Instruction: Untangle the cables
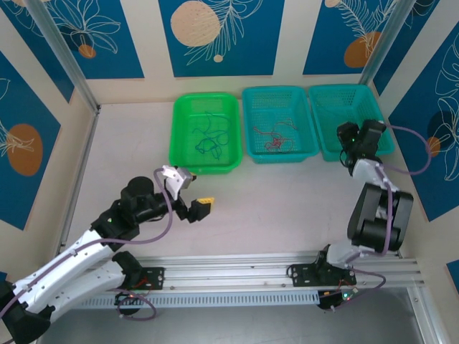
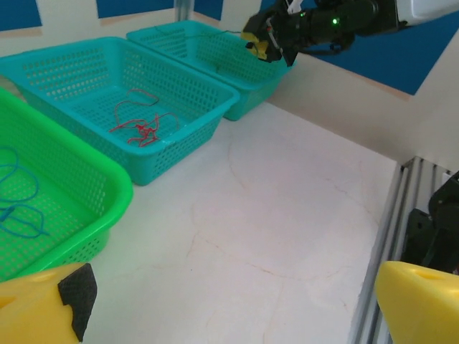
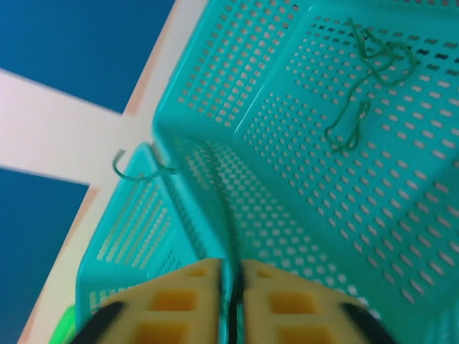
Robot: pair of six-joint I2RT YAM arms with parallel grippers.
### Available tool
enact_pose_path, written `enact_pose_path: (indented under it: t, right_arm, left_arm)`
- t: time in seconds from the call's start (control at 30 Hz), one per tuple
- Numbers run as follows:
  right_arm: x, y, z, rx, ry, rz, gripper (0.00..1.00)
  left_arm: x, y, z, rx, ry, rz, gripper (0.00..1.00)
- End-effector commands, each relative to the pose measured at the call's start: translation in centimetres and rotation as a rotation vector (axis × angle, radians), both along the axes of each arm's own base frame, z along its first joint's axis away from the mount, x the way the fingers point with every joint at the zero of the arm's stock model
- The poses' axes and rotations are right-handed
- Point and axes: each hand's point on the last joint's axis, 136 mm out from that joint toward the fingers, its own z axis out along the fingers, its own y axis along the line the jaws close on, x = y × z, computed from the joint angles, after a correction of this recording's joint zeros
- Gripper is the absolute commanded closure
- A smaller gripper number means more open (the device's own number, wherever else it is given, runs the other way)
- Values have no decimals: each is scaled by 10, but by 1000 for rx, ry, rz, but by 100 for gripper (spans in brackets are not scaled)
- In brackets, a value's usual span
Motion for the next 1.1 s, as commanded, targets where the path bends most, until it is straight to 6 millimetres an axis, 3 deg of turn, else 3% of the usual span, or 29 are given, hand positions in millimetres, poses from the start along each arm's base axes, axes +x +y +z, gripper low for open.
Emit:
enact_pose_path:
  t: [0.0, 0.17, 0.33, 0.53, 0.6, 0.63, 0.73, 0.87, 1.07]
  right_arm:
    - [11, -5, 20, -15, -16, 7, 45]
    - [-14, 15, 39, -81, -36, 72, 40]
    - [-71, 63, 50, -195, -57, 195, 40]
    - [-142, 107, 22, -503, -3, 280, 40]
    - [-155, 116, 6, -591, -7, 317, 39]
    - [-158, 121, -4, -646, -16, 336, 33]
    - [-158, 124, -27, -778, -7, 351, 21]
    - [-142, 119, -52, -841, 45, 356, 18]
    - [-92, 126, -55, -912, -59, 358, 15]
  left_arm:
    - [9, 14, -10, 43, 24, 101, 0]
    - [28, 52, -30, 140, 46, 333, 0]
    - [48, 100, -53, 255, 49, 612, 0]
    - [61, 152, -74, 398, -36, 855, 0]
    - [65, 166, -76, 433, -78, 917, 0]
    - [68, 170, -77, 455, -112, 928, 0]
    - [76, 181, -84, 492, -182, 963, 0]
    - [90, 197, -100, 447, -153, 1010, 0]
    - [121, 209, -127, 378, -137, 1027, 0]
